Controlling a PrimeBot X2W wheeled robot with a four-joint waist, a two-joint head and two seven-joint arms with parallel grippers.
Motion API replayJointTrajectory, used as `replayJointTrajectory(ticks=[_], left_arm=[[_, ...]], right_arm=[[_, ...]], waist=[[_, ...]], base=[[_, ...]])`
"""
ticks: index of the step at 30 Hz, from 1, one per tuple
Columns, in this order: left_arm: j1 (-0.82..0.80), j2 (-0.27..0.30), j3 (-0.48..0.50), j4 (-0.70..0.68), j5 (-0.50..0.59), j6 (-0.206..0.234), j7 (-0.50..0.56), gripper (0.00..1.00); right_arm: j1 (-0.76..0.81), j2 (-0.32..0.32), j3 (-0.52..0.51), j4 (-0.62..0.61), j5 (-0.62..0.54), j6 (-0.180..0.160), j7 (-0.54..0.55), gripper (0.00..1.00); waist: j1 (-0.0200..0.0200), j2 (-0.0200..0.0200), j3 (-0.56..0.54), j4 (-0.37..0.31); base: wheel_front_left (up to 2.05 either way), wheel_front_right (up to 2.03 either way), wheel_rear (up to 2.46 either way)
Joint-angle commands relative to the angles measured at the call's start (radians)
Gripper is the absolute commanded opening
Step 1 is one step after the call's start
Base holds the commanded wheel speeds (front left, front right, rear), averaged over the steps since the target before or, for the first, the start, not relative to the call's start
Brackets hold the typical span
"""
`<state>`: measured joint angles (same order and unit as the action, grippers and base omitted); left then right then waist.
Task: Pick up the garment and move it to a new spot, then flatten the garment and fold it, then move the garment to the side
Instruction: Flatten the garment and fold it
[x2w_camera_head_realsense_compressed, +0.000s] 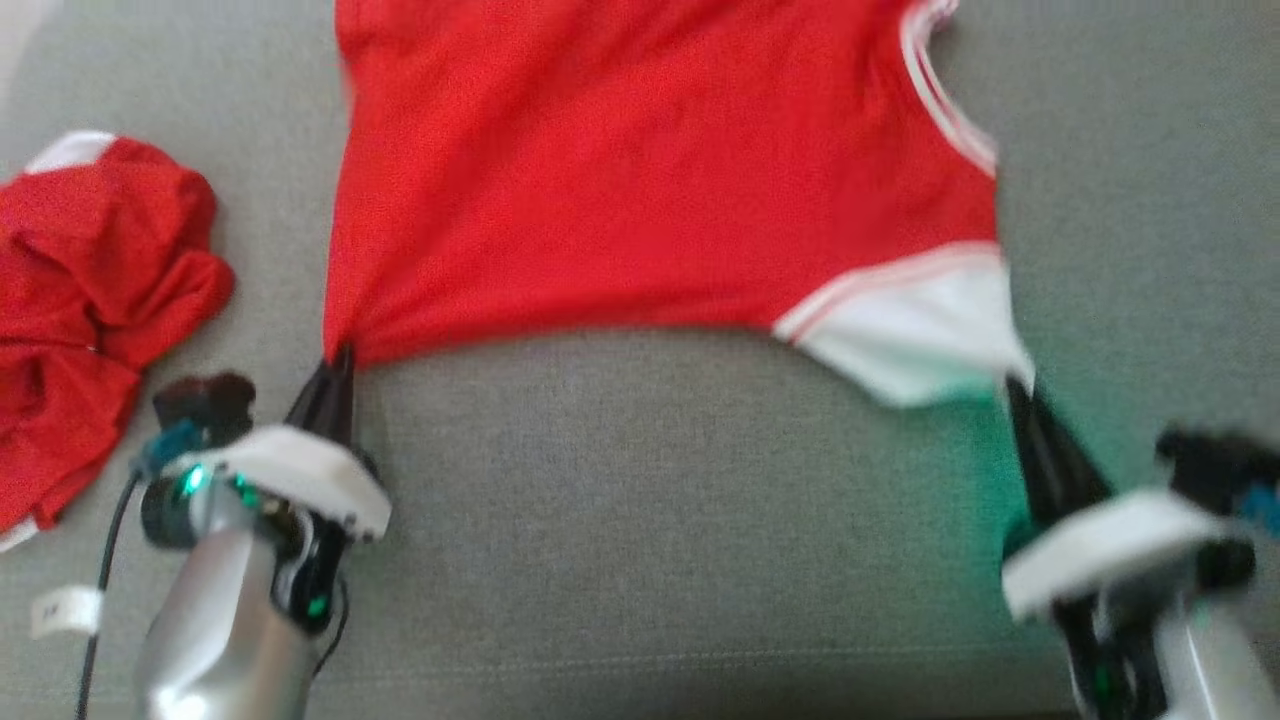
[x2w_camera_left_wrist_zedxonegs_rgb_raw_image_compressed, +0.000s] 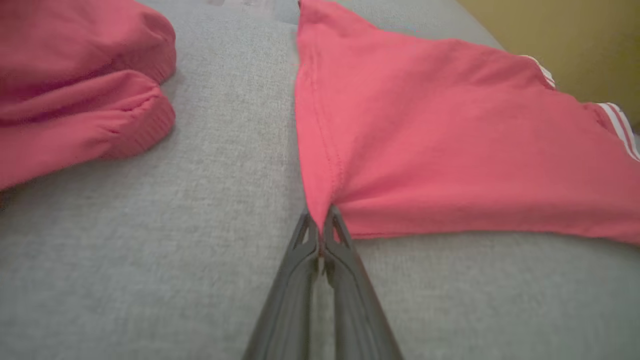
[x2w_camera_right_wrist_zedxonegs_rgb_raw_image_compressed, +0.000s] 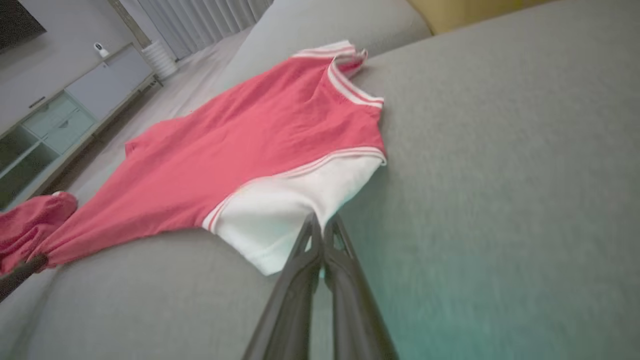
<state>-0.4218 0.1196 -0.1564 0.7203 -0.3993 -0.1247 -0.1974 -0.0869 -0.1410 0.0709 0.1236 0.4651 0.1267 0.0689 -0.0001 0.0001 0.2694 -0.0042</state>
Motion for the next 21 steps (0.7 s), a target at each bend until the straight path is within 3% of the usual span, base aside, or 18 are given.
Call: replayJointTrajectory(ticks=[1,6,10,17,21], left_arm=[[0.021,0.051,0.023,-0.075,-0.006,-0.003,0.023,0.00],[0.191,0.090,0.023,-0.296,-0.014,0.040,0.147,0.00],[0.333,0.121,0.031,-0.514,-0.026,0.091,0.274,0.00],[0.516,0.168,0.043,-0.860,-0.031,0.184,0.484,0.00],[0.538,0.185,0.044,-0.949,-0.036,0.204,0.557,0.00]], right_arm=[[0.066,0.026,-0.011,-0.117,-0.028,0.004,0.067,0.00],[0.286,0.078,-0.075,-0.397,-0.062,0.004,0.292,0.00],[0.395,0.089,-0.113,-0.539,-0.067,0.004,0.423,0.00],[0.471,0.090,-0.163,-0.638,-0.034,0.004,0.517,0.00],[0.455,0.091,-0.178,-0.650,-0.036,0.004,0.540,0.00]], waist=[[0.0001,-0.0001,-0.043,0.002],[0.0001,-0.0001,-0.093,-0.004],[0.0001,-0.0001,-0.117,-0.011],[0.0001,-0.0001,-0.127,-0.014],[0.0001,-0.0001,-0.114,-0.013]], base=[[0.00,0.00,0.00],[0.00,0.00,0.00],[0.00,0.00,0.00],[0.00,0.00,0.00],[0.00,0.00,0.00]])
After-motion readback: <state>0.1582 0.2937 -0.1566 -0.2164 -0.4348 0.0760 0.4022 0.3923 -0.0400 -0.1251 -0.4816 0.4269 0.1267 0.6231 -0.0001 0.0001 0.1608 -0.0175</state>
